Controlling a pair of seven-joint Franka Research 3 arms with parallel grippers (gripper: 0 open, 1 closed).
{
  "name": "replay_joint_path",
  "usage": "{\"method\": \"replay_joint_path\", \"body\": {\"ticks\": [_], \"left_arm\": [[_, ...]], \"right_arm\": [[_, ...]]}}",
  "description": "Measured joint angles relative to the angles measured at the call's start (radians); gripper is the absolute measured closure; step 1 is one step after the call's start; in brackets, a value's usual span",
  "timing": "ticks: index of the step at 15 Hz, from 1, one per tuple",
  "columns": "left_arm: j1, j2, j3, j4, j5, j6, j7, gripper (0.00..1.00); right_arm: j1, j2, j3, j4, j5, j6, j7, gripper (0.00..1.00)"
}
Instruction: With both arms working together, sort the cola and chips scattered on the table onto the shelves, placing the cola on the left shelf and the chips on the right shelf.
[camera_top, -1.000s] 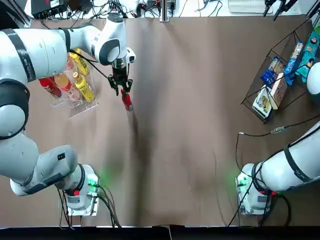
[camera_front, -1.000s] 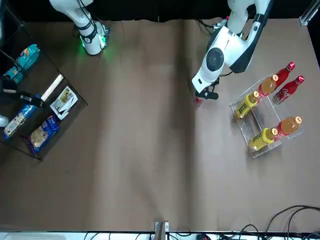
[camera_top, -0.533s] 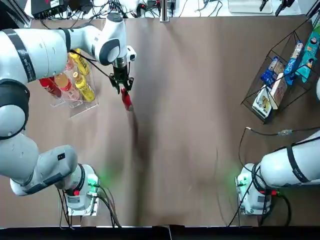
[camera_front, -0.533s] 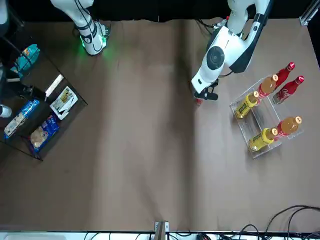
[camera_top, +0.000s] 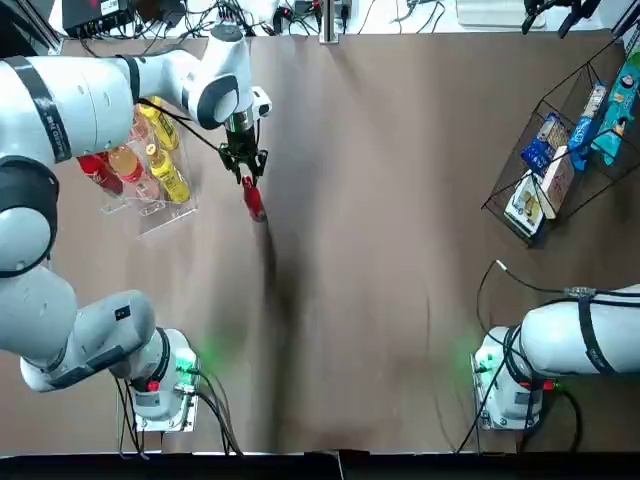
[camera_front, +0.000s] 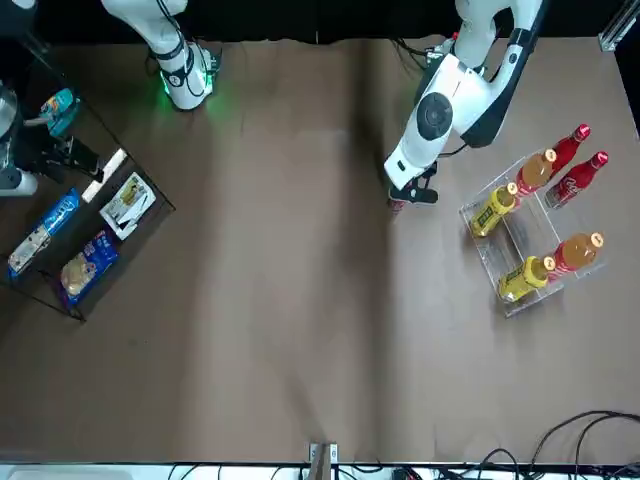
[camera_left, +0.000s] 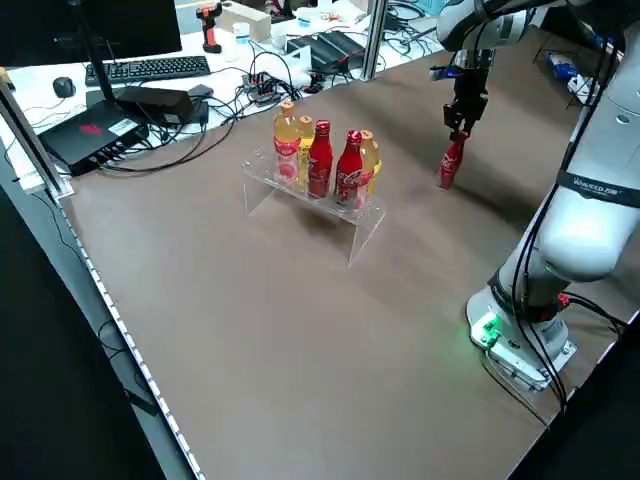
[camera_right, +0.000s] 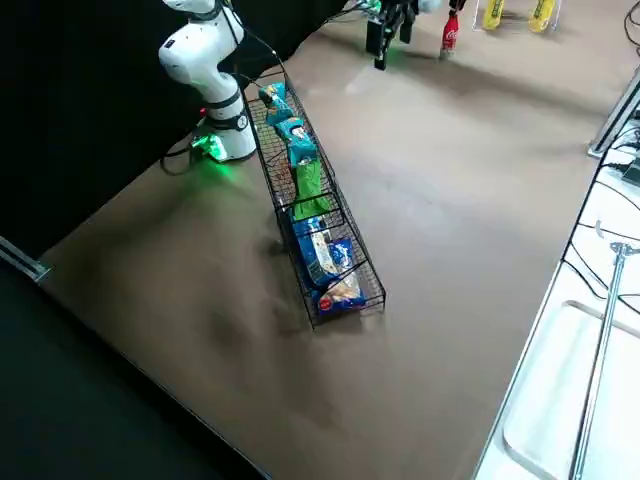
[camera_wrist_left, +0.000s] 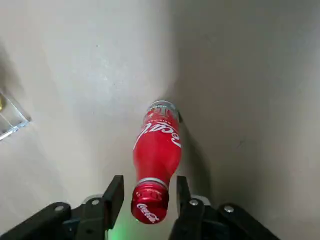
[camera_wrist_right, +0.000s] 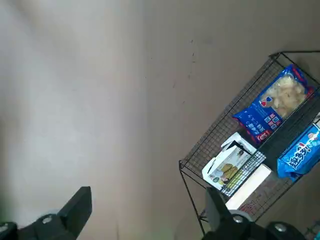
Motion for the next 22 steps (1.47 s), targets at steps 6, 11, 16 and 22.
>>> {"method": "replay_joint_path", "body": {"ticks": [6, 11, 16, 22], "left_arm": [[0.004, 0.006, 0.0, -0.003, 0.0, 0.0, -0.013, 0.5], [0.001, 0.01, -0.001, -0.01, 0.001, 0.0, -0.045, 0.57], [-0.003, 0.011, -0.002, -0.009, 0.001, 0.001, -0.064, 0.68], [-0.004, 0.011, -0.002, -0.009, 0.001, 0.001, -0.082, 0.68]], "right_arm": [[0.006, -0.012, 0.012, 0.0, -0.016, -0.043, -0.005, 0.0], [0.034, -0.01, 0.021, -0.003, -0.051, -0.048, -0.017, 0.0], [0.041, -0.009, 0.017, -0.006, -0.064, -0.052, -0.08, 0.0], [0.035, -0.009, 0.011, 0.001, -0.064, 0.0, -0.091, 0.0]]}}
